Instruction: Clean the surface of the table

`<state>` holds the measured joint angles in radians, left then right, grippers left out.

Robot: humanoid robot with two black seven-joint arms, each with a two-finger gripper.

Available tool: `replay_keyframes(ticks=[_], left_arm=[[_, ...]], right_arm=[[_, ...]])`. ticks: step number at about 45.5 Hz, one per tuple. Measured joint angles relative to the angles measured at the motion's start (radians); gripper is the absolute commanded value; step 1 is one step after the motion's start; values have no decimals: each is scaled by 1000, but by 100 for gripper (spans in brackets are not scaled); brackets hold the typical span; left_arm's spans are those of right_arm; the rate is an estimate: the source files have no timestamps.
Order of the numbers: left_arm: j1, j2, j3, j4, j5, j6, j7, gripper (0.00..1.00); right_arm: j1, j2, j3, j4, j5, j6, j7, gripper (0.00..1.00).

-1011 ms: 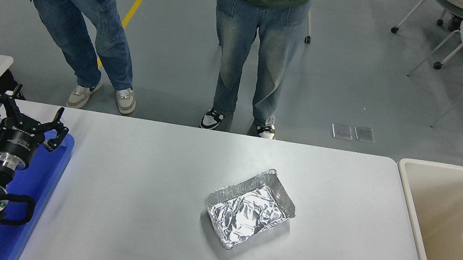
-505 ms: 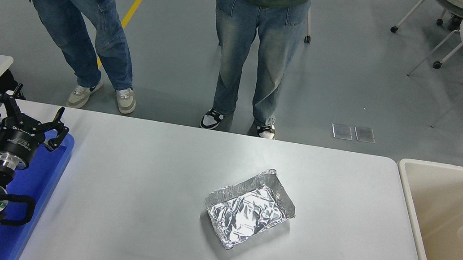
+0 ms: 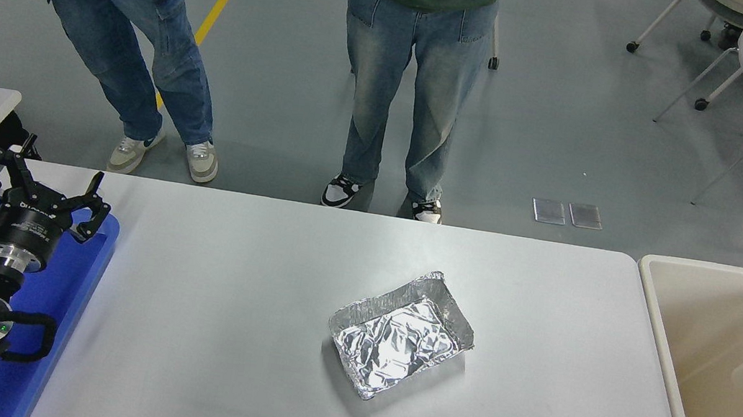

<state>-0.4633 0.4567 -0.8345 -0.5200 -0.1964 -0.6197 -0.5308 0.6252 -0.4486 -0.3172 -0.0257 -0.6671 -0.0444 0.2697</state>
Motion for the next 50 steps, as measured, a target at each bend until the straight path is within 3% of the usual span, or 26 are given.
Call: replay_keyframes(ticks=[1, 2, 3, 50], left_arm=[[0, 0, 0, 0, 0, 0, 0, 100], [0, 0, 0, 0, 0, 0, 0, 100], [0, 0, 0, 0, 0, 0, 0, 100], [0, 0, 0, 0, 0, 0, 1, 100]], right_arm=[[0, 0, -1, 0, 0, 0, -2, 77], [0, 0, -1, 0, 0, 0, -4, 98], [-1, 0, -1, 0, 0, 0, -5, 100], [4, -8, 6, -20, 10, -5, -14, 100]])
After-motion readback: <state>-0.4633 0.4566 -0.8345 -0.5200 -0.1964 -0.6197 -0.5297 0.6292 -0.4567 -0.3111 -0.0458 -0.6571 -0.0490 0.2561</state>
